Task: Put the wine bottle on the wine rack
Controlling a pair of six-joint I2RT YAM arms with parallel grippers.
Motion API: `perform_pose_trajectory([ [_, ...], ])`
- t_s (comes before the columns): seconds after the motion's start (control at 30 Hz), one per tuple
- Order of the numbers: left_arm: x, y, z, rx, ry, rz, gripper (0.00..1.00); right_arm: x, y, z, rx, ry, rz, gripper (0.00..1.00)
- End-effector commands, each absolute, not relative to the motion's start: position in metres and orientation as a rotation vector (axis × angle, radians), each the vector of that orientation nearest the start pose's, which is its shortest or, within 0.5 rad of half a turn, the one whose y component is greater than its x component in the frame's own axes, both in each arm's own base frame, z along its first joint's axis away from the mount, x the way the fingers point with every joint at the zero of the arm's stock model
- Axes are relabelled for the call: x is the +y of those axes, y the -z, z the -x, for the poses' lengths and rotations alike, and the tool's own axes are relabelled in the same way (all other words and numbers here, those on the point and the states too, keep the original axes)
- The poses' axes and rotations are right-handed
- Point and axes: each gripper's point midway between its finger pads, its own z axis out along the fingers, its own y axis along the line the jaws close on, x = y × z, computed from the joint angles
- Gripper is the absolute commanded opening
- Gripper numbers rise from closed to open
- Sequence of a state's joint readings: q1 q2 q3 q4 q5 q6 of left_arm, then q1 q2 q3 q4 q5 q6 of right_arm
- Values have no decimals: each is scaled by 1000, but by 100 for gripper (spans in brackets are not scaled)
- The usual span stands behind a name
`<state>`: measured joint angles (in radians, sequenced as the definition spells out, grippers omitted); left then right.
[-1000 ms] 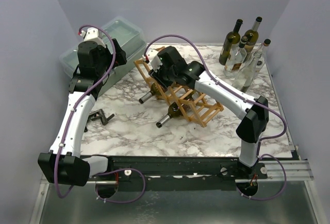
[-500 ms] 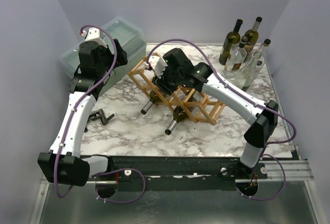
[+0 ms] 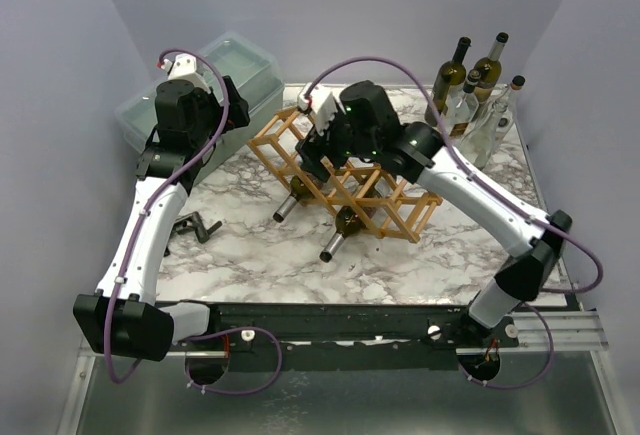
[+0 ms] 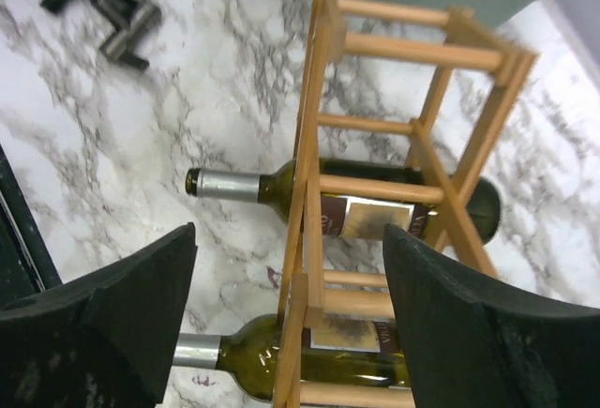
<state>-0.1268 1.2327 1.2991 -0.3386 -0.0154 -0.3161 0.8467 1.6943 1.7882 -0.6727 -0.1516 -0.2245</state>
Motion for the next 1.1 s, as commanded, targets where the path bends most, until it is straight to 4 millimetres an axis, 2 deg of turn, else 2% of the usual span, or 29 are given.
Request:
perform_pose_trajectory([
  [0.0, -66, -332, -398, 1849, 312, 170, 99, 350, -368, -305, 1651, -533, 953, 86],
  [0.07, -64, -331, -399, 1849, 295, 178, 98, 337, -385, -307, 1598, -505, 865, 89],
  [0.27, -67, -331, -398, 1851, 312, 172, 99, 270, -413, -325, 1522, -274, 528, 96],
  [0.47, -75, -330, -399, 1859, 360, 157, 98, 225, -436, -335, 1485, -134, 355, 96],
  [0.6, -74, -328, -399, 1863, 350, 163, 98, 196, -433, -349, 1523, -59, 242, 96],
  [0.8, -76, -328, -400, 1866, 364, 160, 99, 136, -414, -388, 1609, -97, 29, 96],
  [1.07, -76, -329, -399, 1863, 368, 158, 99, 90, -400, -440, 1688, -78, -191, 94],
])
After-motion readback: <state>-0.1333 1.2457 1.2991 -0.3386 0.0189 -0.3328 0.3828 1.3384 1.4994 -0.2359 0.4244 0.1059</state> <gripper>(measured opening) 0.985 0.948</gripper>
